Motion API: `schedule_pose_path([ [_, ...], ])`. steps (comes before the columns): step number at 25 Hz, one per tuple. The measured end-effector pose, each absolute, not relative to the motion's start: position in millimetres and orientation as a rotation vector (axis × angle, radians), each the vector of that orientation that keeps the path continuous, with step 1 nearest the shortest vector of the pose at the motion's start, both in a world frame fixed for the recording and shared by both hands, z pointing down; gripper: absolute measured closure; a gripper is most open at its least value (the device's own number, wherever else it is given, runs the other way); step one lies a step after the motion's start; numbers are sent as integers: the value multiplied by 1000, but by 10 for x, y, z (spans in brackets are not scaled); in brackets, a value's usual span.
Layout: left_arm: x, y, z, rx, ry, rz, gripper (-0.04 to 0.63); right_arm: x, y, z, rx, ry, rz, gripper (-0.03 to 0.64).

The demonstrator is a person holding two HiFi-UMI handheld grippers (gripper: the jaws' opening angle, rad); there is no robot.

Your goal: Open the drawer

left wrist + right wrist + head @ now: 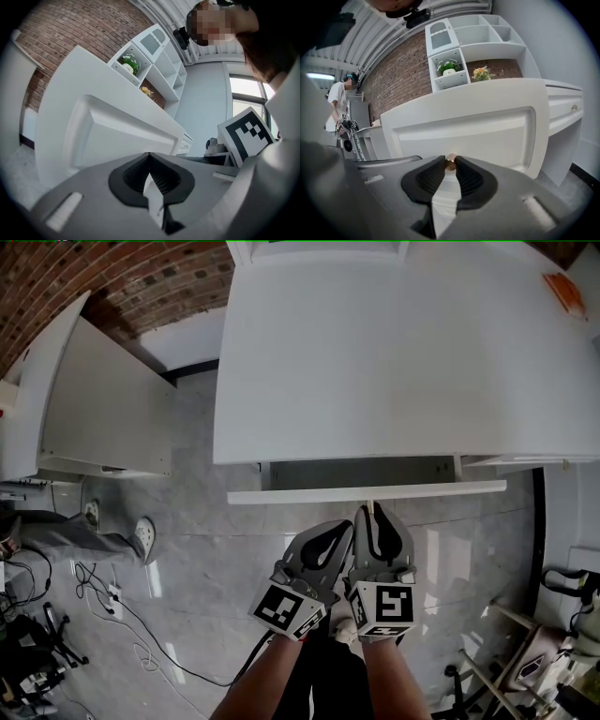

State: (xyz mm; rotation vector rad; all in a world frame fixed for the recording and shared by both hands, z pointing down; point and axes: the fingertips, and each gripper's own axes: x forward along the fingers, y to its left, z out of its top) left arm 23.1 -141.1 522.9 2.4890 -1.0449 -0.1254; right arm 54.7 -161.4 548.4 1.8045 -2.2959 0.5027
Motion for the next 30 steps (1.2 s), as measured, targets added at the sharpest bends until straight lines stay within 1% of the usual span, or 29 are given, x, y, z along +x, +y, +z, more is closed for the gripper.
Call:
schedule_pose_path([
  [30, 281, -800, 5217, 2479, -1115, -119, 603, 567, -931, 5461, 1727, -2343, 476, 545],
])
